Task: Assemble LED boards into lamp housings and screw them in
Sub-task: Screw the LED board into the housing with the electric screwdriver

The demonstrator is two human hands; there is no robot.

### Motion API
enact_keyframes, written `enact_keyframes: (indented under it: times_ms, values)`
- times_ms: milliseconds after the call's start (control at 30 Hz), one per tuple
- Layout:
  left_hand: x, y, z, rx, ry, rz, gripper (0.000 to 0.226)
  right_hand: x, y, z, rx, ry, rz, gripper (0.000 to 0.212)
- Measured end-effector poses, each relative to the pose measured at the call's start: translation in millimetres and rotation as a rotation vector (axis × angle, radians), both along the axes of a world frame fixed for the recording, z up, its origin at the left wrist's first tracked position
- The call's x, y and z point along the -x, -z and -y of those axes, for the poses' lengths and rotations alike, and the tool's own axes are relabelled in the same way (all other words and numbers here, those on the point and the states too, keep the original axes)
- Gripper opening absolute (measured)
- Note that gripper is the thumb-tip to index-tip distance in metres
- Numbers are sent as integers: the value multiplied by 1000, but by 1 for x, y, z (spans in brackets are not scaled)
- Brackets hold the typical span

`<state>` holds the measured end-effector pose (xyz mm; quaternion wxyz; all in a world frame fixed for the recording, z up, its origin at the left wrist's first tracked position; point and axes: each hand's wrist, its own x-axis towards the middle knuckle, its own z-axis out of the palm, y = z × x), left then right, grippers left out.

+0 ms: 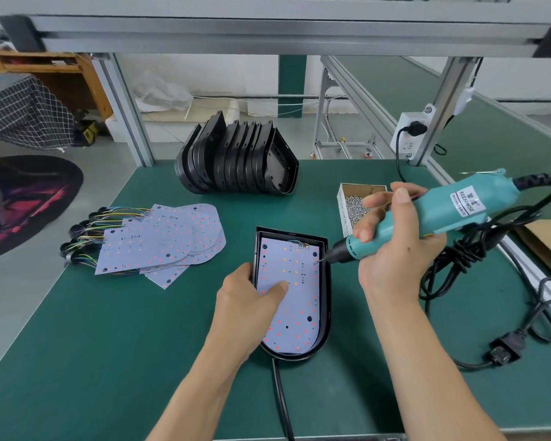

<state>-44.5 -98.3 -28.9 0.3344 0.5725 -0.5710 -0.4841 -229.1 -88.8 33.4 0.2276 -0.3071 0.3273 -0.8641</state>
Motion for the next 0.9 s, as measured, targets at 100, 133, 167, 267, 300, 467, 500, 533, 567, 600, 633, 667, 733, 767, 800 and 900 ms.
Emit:
enact_keyframes:
  times_ms: [100,133,167,267,300,467,500,533,567,600,633,667,733,767,800,900]
  values:
    - [0,1,1,2,-9,10,19,0,0,0,-5,10,-3,13]
    - [0,2,1,3,-10,14,17,0,0,0,-6,10,-2,13]
    - [-1,2,1,4,-9,17,15,0,1,0,-8,9,-1,13]
    - [0,2,1,9,-12,21,16,-1,1,-1,-15,10,-1,13]
    - [0,2,1,12,-15,23,16,-1,1,-1,-16,9,-1,13]
    - [0,5,2,28,-24,37,12,-3,1,-1,-21,13,-21,16]
    - [0,5,2,31,-26,41,11,-3,1,-1,-26,16,-31,16]
    - [0,5,2,32,-28,44,11,-3,1,-2,-31,21,-41,16]
    - [0,5,2,31,-29,46,11,-4,1,-2,-36,27,-52,16]
    - [0,5,2,30,-31,46,11,-4,1,-2,-41,33,-65,17]
    - [1,5,2,29,-33,48,11,-5,1,-2,-46,39,-80,17]
    - [1,5,2,30,-34,51,11,-6,2,-2,-50,43,-95,17]
    - [1,4,2,35,-34,60,10,-8,3,-2,-56,45,-125,17]
    - [1,4,2,36,-35,63,10,-9,4,-1,-56,43,-144,17]
    - [1,4,2,36,-36,65,10,-10,5,-1,-56,42,-164,17]
    - [1,5,2,38,-41,70,9,-12,7,0,-58,44,-192,16]
